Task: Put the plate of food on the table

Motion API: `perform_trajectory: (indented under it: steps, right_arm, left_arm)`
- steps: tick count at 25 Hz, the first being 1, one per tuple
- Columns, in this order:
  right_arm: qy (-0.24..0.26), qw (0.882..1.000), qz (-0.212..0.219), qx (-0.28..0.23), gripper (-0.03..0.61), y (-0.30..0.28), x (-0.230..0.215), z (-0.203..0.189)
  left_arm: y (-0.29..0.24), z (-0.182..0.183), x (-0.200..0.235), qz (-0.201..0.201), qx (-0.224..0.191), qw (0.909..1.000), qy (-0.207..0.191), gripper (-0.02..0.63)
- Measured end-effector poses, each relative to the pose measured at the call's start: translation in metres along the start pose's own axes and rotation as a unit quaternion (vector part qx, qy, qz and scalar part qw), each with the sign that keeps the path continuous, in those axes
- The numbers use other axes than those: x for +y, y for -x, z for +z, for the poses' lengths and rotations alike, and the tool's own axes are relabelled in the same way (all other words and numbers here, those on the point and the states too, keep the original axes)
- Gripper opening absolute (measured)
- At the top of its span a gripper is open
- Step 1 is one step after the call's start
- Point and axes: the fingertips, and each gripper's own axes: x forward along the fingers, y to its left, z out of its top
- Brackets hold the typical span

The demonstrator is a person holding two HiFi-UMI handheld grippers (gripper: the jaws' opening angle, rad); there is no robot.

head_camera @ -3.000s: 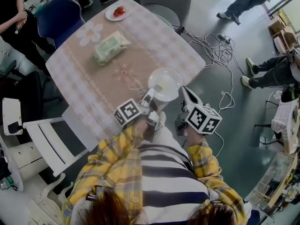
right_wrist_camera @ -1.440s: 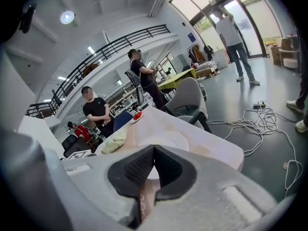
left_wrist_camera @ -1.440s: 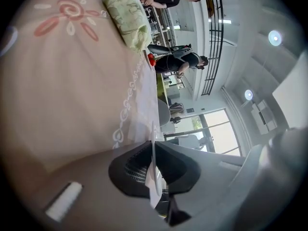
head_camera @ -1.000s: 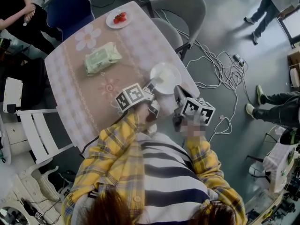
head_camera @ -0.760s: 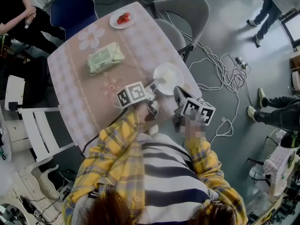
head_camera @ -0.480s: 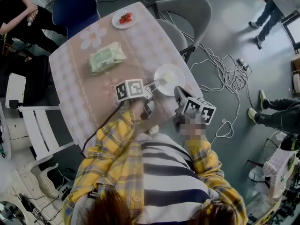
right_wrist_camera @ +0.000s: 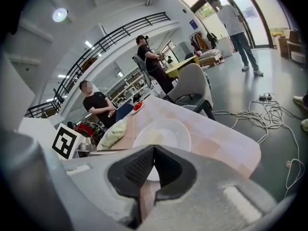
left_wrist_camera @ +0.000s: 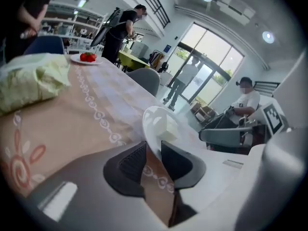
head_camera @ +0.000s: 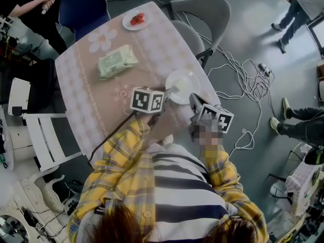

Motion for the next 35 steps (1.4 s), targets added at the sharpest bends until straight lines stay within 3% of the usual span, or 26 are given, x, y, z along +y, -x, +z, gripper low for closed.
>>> perform_trajectory:
  steps: [2, 4, 6, 10, 20, 35]
  right_arm:
    - [0.007, 1.0, -0.001, 0.001, -0.003, -0.001, -0.001, -0.001]
    - [0.011, 1.0, 0.001, 0.001, -0.003, -0.002, -0.001, -0.001]
    - [0.011, 1.0, 0.002, 0.001, -0.003, -0.002, 0.0, -0.003]
    - [0.011, 1.0, 0.0, 0.005, -0.003, -0.001, 0.001, -0.008]
    - [0.012, 1.0, -0.01, 0.006, -0.003, 0.003, 0.007, -0.02]
    - [0.025, 0.998, -0.045, -0.038, -0.003, 0.031, 0.042, -0.048]
  left_arm:
    - [0.001, -0.003, 0.004, 0.041, 0.007, 0.9973, -0.061, 0.116]
    - [0.003, 0.0, 0.009, 0.085, 0.008, 0.9881, -0.128, 0.086]
    - [0.005, 0.006, 0.01, 0.105, 0.001, 0.9811, -0.162, 0.047]
    - [0.008, 0.008, 0.001, 0.087, -0.013, 0.986, -0.142, 0.005]
    - [0.019, 0.001, -0.025, 0.041, -0.06, 0.9921, -0.103, 0.003]
    - [0.056, -0.037, -0.055, -0.022, -0.072, 0.99, -0.119, 0.003]
